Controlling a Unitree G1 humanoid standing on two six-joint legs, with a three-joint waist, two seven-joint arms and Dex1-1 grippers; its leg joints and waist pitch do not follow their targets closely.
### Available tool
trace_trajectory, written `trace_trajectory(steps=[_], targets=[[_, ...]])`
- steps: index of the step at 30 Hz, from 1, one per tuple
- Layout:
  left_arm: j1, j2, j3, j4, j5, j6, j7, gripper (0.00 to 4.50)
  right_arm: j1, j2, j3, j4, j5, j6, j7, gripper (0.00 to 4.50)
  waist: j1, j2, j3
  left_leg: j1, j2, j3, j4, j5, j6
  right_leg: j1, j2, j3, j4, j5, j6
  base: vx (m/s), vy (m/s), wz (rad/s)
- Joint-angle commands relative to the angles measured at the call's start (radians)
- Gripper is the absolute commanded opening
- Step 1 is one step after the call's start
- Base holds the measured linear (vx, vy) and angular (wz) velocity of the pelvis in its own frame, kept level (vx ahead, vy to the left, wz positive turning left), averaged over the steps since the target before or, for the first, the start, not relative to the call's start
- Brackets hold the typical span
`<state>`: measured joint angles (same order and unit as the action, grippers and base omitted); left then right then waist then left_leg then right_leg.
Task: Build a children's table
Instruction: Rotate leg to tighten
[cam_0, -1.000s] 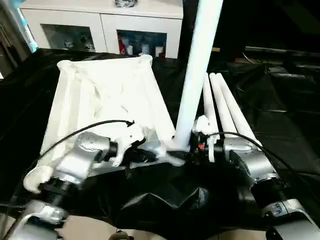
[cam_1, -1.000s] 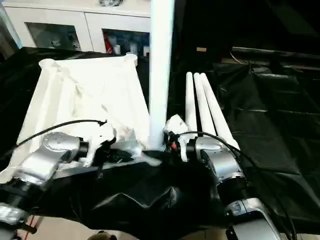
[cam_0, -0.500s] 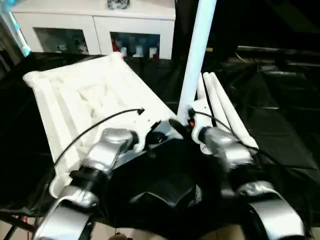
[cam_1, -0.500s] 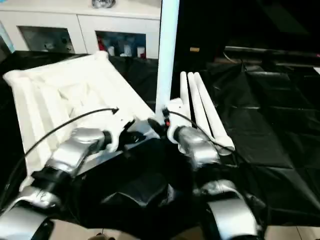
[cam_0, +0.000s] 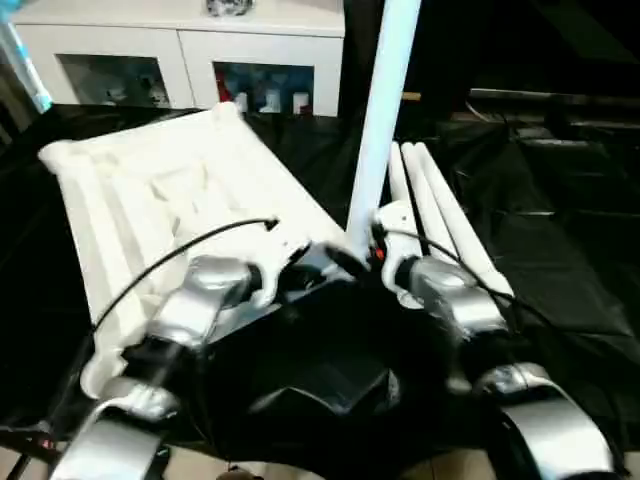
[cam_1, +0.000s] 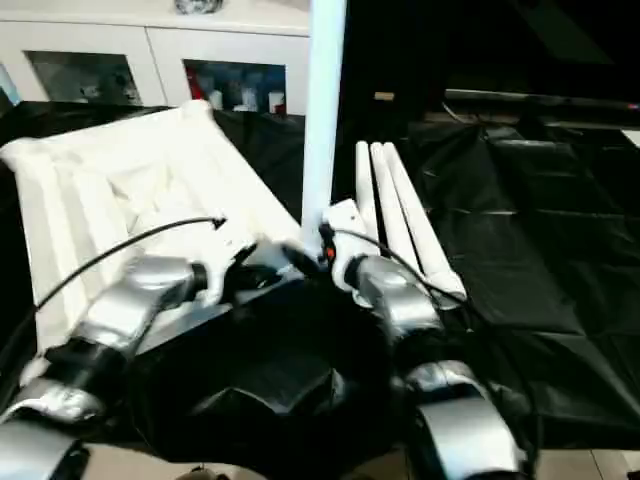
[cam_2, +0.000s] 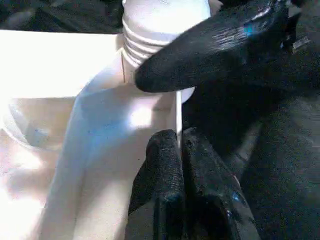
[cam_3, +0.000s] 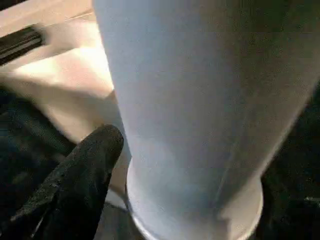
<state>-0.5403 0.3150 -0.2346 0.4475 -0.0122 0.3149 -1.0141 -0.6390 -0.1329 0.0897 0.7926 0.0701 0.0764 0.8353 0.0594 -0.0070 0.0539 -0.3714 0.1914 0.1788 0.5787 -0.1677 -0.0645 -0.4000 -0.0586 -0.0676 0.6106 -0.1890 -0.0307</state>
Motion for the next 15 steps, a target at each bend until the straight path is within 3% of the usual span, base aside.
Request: trace_trajectory(steps=[1, 9, 15], targets=[[0.005, -0.012, -0.038, -0.056, -0.055, -0.033, -0.083, 0.0, 0.008, 0.004, 0.052, -0.04, 0.007, 0.001, 0.088, 3.77, 0.004, 0.004, -0.065, 0.012, 0.045, -0.012, -0.059, -0.188, 0.06, 0.054, -0.084, 0.052, -0.07, -0.145, -0.218, 0.0, 0.0, 0.0], [0.039, 0.052, -0.056, -0.099, -0.071, -0.011, -0.198, 0.0, 0.064, -0.084, 0.084, -0.143, 0.036, 0.03, 0.266, 3.77, 0.016, 0.008, -0.063, 0.016, 0.047, -0.011, -0.061, -0.216, 0.046, 0.051, -0.082, 0.052, -0.075, -0.194, -0.211, 0.0, 0.0, 0.0], [0.054, 0.067, -0.064, -0.123, -0.084, -0.003, -0.233, 0.0, 0.092, -0.09, 0.088, -0.19, 0.053, 0.062, 0.301, 3.16, 0.026, 0.008, -0.064, 0.017, 0.047, -0.012, -0.062, -0.214, 0.039, 0.049, -0.082, 0.052, -0.074, -0.19, -0.209, 0.0, 0.0, 0.0]])
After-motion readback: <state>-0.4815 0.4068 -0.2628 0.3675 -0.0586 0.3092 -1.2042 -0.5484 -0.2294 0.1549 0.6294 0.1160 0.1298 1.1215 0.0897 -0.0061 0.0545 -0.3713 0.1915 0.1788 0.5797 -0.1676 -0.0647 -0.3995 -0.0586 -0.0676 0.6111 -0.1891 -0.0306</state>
